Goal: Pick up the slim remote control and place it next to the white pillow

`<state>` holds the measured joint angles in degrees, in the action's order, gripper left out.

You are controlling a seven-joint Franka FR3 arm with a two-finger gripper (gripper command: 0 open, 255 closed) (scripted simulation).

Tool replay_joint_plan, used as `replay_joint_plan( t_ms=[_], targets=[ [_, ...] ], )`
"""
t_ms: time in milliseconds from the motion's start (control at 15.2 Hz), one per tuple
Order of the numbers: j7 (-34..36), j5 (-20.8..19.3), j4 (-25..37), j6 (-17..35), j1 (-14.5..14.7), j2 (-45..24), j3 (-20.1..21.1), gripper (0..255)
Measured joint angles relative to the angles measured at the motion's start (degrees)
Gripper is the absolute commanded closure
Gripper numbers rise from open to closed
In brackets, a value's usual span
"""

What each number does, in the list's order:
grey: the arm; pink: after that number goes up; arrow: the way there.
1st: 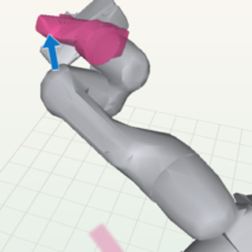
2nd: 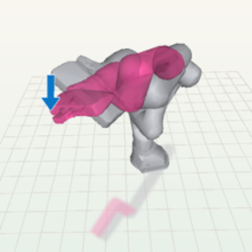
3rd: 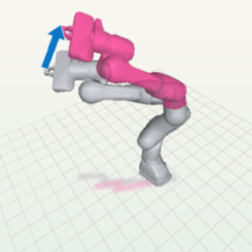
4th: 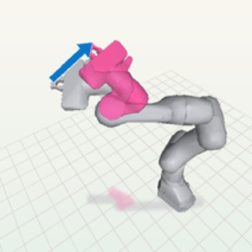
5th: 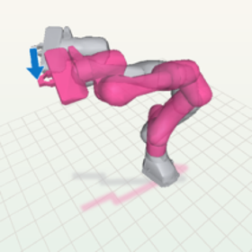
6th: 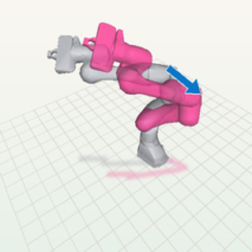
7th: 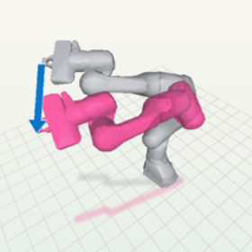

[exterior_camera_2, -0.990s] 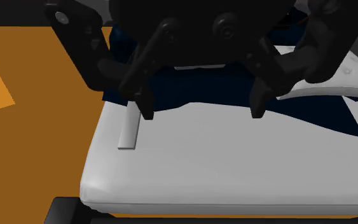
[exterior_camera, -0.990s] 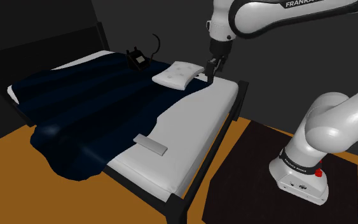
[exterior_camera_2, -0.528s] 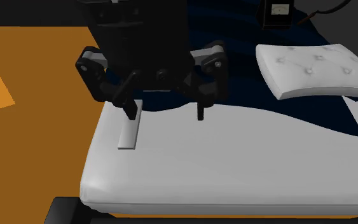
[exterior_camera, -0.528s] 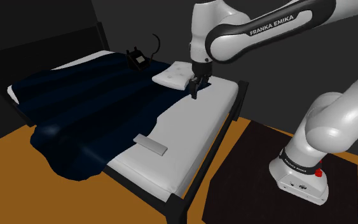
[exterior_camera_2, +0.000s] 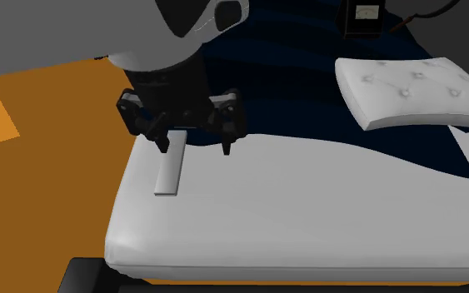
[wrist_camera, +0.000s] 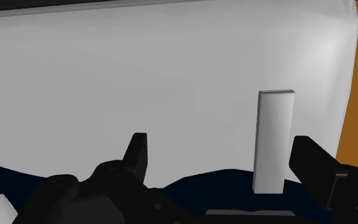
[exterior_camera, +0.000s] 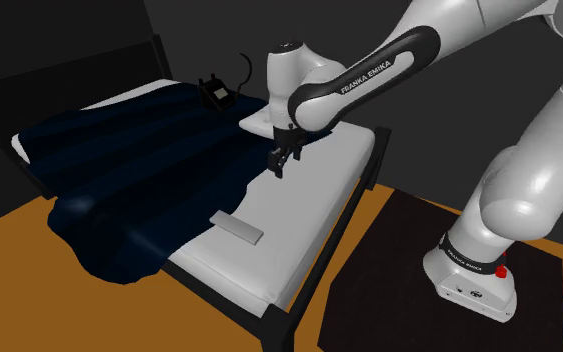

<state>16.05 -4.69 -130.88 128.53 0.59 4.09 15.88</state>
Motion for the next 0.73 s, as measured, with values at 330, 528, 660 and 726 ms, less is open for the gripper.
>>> replay_joint_plan(
  t_ms=[330,528,660,726],
  targets=[
    [5.0,-3.3,5.1,4.2,1.0,-10.6,1.0,0],
    [8.4,-5.6,9.6,6.0,2.4,-17.7,1.0,0],
    [10.5,-6.7,12.1,6.8,3.7,-21.5,1.0,0],
    [11.0,-7.3,13.9,7.0,4.0,-23.7,0.7,0]
  ],
)
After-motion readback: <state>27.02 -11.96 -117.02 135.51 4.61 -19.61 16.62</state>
